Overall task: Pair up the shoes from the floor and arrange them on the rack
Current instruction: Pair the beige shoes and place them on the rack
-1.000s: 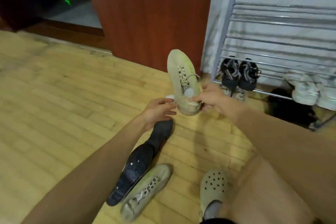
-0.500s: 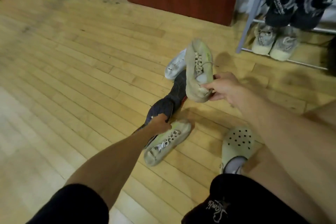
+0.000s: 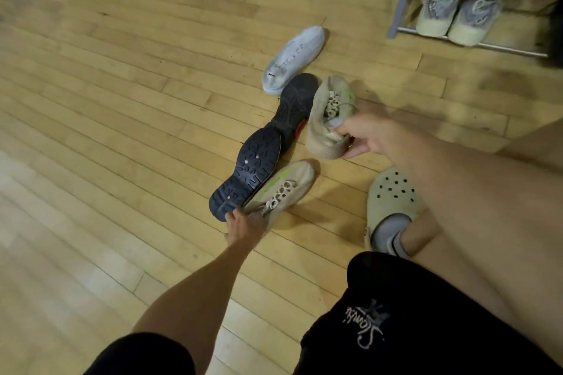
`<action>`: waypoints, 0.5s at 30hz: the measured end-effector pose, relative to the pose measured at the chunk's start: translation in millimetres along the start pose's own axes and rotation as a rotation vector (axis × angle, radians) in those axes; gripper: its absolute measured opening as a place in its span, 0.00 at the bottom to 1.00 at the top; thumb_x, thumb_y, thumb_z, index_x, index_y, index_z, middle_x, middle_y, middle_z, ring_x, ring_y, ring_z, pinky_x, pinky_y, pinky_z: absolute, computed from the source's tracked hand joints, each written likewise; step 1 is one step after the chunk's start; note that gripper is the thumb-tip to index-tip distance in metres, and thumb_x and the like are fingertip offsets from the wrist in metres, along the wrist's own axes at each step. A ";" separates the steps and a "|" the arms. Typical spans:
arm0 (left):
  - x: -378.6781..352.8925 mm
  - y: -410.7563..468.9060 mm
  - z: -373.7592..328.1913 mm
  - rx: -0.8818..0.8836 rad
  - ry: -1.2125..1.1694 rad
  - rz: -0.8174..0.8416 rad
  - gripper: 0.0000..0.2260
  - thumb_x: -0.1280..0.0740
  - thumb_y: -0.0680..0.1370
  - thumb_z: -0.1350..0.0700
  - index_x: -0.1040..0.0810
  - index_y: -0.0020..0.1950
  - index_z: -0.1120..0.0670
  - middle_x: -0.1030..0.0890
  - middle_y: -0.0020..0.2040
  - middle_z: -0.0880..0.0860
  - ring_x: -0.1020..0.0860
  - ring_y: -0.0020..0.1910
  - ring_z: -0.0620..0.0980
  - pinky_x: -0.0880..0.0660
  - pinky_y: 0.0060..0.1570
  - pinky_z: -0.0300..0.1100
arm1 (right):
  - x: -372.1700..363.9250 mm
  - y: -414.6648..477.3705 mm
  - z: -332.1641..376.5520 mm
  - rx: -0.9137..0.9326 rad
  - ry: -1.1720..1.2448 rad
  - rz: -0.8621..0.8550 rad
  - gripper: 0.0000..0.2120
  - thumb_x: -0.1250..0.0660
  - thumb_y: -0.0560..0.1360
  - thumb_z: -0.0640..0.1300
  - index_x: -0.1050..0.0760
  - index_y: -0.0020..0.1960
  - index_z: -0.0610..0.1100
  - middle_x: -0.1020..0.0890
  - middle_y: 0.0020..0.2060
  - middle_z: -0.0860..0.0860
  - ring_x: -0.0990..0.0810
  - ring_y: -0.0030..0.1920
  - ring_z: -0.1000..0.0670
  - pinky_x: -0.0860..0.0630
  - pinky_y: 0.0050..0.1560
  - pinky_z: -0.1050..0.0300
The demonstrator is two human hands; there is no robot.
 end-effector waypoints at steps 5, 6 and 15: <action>-6.4 3.2 7.0 0.060 0.047 0.027 0.36 0.32 0.71 0.41 0.39 0.72 0.58 0.35 0.68 0.58 0.35 0.67 0.59 0.35 0.66 0.54 | -9.7 0.4 11.1 0.047 -0.008 0.020 0.18 0.35 0.77 0.33 0.28 0.66 0.38 0.25 0.65 0.41 0.23 0.61 0.42 0.21 0.51 0.48; -10.6 2.0 8.4 0.065 0.062 0.056 0.36 0.32 0.71 0.42 0.38 0.73 0.58 0.35 0.68 0.59 0.35 0.67 0.59 0.35 0.67 0.55 | -8.4 0.3 13.2 0.058 -0.015 0.008 0.18 0.33 0.76 0.33 0.28 0.66 0.37 0.23 0.63 0.40 0.21 0.56 0.43 0.20 0.46 0.49; -49.3 -6.3 21.0 0.138 -0.371 0.377 0.18 0.36 0.77 0.59 0.31 0.66 0.53 0.30 0.62 0.54 0.30 0.57 0.54 0.27 0.58 0.49 | 8.1 -7.5 5.2 0.070 0.013 -0.051 0.12 0.31 0.74 0.33 0.24 0.57 0.39 0.22 0.59 0.43 0.20 0.57 0.41 0.20 0.35 0.51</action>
Point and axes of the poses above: each hand's wrist, its own y-axis towards the middle knuckle, its own x-axis out of the back of the hand, z = x × y, the point moved 8 cm from there along y, towards the middle knuckle
